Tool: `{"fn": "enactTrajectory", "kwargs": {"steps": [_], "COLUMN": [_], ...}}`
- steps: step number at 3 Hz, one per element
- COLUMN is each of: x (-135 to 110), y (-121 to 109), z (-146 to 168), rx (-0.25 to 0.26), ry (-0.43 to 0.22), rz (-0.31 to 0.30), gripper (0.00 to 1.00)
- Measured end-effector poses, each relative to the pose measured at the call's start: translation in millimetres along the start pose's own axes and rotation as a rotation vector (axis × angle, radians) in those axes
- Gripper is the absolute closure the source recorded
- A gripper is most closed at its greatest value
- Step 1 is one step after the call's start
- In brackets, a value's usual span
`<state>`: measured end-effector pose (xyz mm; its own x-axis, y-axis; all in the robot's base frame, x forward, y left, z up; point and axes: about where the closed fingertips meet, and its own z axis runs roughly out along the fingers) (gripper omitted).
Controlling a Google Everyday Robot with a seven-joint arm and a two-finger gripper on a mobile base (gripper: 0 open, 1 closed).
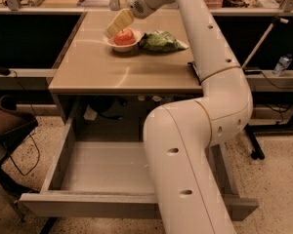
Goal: Place apple into top drawer
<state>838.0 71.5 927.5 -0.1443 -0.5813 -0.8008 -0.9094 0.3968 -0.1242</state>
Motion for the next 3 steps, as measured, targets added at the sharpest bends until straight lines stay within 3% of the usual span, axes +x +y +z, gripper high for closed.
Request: {"fn": "enactTrajectory", "kwargs": {"steps": [2,3], "x": [4,20], "y": [-4,-29], "z": [4,-2], "rx": [0.001,0.049], "ry": [-0.019,-0.074], "rz": [0.018,0.091], "gripper": [0.0,0.0]}}
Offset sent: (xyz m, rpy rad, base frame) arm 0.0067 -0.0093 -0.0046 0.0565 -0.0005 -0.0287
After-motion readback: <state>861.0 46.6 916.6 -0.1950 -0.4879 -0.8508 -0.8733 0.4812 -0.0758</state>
